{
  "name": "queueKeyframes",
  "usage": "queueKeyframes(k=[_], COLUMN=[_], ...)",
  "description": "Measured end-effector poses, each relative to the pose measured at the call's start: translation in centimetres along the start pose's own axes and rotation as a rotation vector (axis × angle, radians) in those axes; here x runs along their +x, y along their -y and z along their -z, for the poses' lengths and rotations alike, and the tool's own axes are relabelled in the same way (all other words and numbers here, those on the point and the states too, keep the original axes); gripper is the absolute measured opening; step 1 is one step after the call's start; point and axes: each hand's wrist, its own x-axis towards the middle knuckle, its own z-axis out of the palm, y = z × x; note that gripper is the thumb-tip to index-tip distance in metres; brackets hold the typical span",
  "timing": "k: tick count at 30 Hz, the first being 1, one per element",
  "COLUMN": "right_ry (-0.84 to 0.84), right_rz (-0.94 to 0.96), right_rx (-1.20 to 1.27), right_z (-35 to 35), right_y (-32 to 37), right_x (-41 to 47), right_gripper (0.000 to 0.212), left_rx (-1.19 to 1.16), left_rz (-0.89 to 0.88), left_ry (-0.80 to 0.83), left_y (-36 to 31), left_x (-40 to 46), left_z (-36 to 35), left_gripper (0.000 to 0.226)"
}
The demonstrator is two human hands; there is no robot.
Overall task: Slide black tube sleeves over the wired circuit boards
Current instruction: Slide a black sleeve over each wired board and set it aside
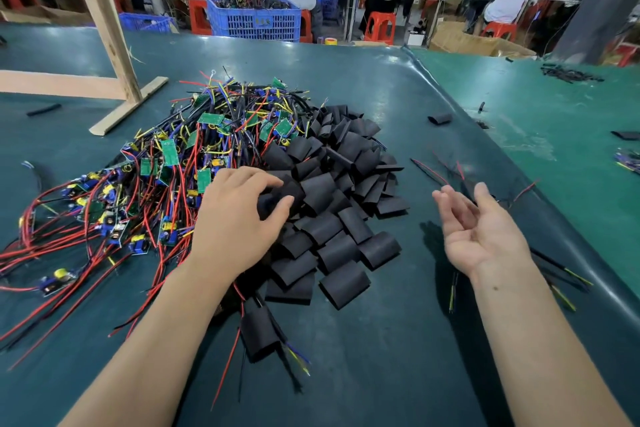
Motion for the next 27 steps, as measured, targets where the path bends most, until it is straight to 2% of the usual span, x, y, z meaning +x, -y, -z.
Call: queueKeyframes(k=[3,6,10,13,15,19,23,27], right_ry=[0.044,0.2,0.328,0.312,0.286,0.289,0.331,0.348], right_rz=[-0.136,-0.247,-0.139,-0.073,-0.014,0.041,0.067,0.114], right_rx=[0.019,-0.048,-0.326,-0.468,-0.521,-0.591,-0.697,-0.776], right_z=[-0.1,-0.5,-1.2,-1.1,-0.9,-0.9,-1.0,-1.1], right_y=[-0.1,-0.8,-2.3,-2.6,-2.5,-2.8,-3.7,-4.2], right_x=[-0.7,-1.9,-2.7,-2.7,-2.5,-2.6,-2.9,-3.1], right_gripper=[0.041,0.037,0.028,0.026,0.025,0.024,0.023,0.024], left_rx=[-0.015,-0.071,-0.096,-0.056,0.054,0.057,0.007,0.077], left_rz=[0.071,0.159,0.167,0.223,0.316,0.5,0.518,0.485], left_ry=[0.027,-0.014,-0.02,-0.155,-0.21,-0.07,-0.045,-0.098], left_y=[0.3,0.4,0.4,1.0,1.8,2.8,2.7,2.6], left_x=[0.0,0.2,0.5,0.9,1.0,1.2,1.2,0.9], left_z=[0.0,0.1,0.2,0.7,1.0,1.1,1.2,1.6], left_gripper=[0.031,0.032,0.027,0.019,0.024,0.036,0.032,0.019])
